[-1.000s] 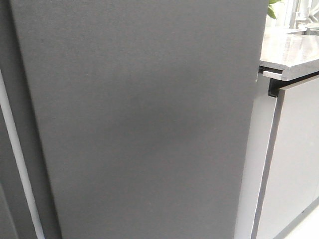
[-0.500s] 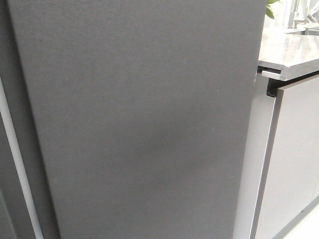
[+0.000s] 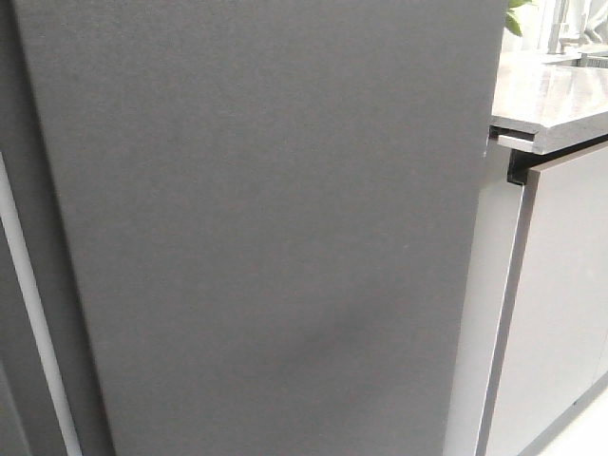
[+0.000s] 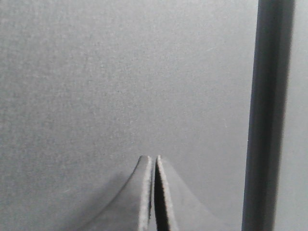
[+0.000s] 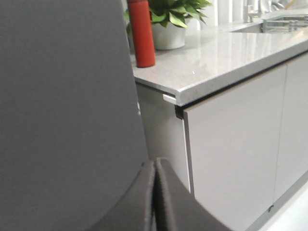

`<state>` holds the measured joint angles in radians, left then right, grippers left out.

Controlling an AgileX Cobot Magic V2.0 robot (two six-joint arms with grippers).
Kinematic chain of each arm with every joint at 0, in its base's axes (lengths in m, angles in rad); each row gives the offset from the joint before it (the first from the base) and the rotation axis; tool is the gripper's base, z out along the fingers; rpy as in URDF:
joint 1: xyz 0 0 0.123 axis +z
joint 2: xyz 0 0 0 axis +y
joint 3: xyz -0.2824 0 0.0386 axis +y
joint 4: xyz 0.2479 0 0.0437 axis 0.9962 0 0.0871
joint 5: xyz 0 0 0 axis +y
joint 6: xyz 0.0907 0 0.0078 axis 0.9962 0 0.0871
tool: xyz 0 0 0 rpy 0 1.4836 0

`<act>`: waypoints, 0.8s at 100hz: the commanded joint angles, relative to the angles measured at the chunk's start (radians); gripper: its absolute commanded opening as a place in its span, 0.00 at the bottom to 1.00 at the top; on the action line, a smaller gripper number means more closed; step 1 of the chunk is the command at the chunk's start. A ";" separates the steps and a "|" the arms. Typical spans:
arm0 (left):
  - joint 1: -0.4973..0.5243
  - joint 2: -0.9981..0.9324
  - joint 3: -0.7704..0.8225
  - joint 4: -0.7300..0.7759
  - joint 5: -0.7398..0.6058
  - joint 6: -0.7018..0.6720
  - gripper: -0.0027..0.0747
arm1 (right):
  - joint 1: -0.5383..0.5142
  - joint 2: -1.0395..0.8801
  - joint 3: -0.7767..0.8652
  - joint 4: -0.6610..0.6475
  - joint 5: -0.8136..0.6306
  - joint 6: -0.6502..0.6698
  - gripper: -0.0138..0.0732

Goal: Close fridge door

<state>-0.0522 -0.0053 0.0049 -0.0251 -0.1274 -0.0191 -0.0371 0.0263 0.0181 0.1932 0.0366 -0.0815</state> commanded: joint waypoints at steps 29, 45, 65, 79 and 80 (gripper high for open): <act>0.006 -0.010 0.035 -0.005 -0.073 -0.004 0.01 | -0.021 -0.038 0.018 0.009 -0.088 -0.004 0.11; 0.006 -0.010 0.035 -0.005 -0.073 -0.004 0.01 | -0.021 -0.038 0.018 0.009 -0.088 -0.004 0.11; 0.006 -0.010 0.035 -0.005 -0.073 -0.004 0.01 | -0.021 -0.038 0.018 0.009 -0.088 -0.004 0.11; 0.006 -0.010 0.035 -0.005 -0.073 -0.004 0.01 | -0.021 -0.038 0.018 0.009 -0.088 -0.004 0.11; 0.006 -0.010 0.035 -0.005 -0.073 -0.004 0.01 | -0.021 -0.038 0.018 0.009 -0.088 -0.004 0.11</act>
<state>-0.0522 -0.0053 0.0049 -0.0251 -0.1274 -0.0191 -0.0517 -0.0081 0.0181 0.1991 0.0227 -0.0815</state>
